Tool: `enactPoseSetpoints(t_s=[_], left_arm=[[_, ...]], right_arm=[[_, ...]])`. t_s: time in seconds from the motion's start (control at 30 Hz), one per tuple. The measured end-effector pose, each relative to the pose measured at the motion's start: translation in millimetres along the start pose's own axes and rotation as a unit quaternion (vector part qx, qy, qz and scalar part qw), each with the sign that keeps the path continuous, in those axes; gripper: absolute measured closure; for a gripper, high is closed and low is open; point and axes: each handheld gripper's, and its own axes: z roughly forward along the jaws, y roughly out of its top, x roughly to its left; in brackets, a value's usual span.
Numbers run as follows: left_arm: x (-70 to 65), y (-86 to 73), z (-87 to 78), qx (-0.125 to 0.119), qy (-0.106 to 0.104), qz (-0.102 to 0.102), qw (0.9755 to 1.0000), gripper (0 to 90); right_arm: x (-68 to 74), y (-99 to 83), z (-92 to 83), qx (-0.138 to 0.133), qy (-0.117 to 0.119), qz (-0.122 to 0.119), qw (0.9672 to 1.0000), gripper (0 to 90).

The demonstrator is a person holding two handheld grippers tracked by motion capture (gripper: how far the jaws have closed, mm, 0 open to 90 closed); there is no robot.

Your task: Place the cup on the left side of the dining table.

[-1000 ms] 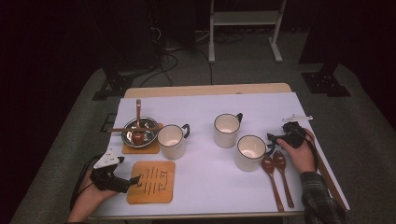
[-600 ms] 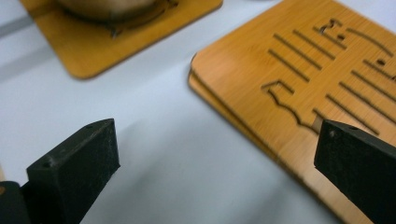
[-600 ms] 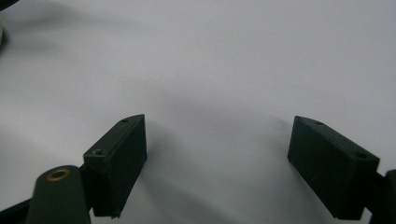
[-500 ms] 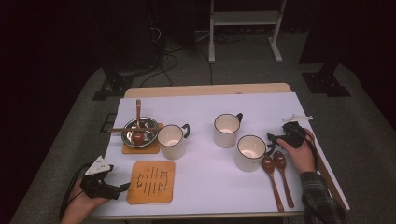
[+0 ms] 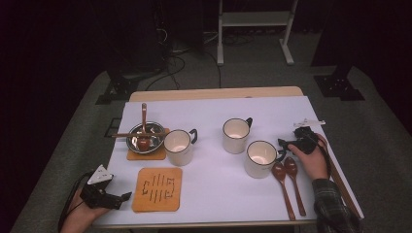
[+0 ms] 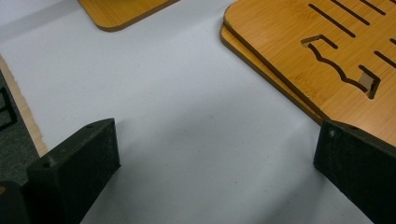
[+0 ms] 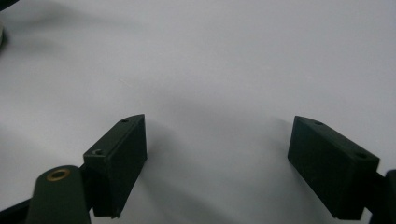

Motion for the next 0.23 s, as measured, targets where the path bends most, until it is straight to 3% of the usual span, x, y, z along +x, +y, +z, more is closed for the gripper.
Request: enactPoseSetpoints(t_s=[0.23], left_arm=[[0.2, -0.2, 0.1, -0.001, 0.000, 0.000, 1.0000, 0.0]], right_arm=[[-0.1, 0.0, 0.0, 0.000, 0.000, 0.000, 1.0000, 18.1]])
